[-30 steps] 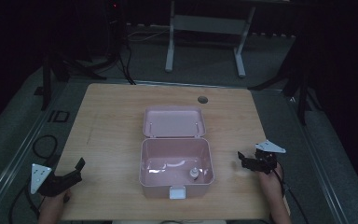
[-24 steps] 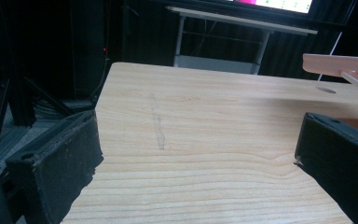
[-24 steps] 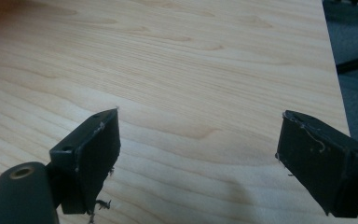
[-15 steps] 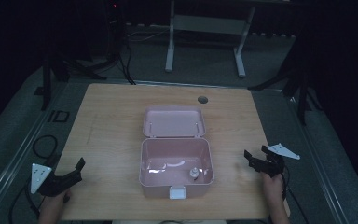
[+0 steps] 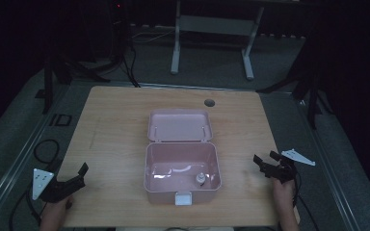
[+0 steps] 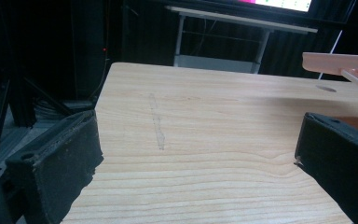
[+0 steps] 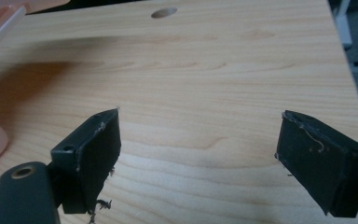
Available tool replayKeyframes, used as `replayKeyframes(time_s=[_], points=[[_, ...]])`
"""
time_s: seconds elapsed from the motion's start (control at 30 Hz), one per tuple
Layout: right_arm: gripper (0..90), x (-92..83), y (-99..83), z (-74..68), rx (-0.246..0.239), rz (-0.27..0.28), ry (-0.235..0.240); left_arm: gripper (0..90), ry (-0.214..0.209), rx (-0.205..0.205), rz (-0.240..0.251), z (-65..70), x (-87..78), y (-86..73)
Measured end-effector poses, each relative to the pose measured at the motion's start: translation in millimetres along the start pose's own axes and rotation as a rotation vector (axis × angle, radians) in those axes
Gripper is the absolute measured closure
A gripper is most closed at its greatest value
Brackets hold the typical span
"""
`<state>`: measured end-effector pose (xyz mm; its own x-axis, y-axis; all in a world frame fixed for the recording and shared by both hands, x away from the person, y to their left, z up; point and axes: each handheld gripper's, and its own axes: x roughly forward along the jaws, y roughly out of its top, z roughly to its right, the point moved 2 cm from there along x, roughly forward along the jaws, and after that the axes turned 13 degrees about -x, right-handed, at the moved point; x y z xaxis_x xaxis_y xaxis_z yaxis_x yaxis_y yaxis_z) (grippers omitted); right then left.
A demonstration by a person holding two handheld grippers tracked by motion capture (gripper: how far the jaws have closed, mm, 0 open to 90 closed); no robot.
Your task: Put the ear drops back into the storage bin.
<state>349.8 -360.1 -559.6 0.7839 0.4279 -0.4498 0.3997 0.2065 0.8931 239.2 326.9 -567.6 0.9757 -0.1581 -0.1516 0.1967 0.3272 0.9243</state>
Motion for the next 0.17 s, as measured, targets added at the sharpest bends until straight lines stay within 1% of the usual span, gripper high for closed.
replayKeyframes(time_s=[0.07,0.17], points=[[13.3,0.8,-0.1,-0.5,-0.011,-0.01,-0.002,0.5,0.0,0.0,0.0,-0.1,-0.1,0.0],[13.3,0.9,-0.2,-0.4,-0.008,-0.017,-0.003,0.5,0.001,-0.001,0.001,-0.1,-0.2,0.0]])
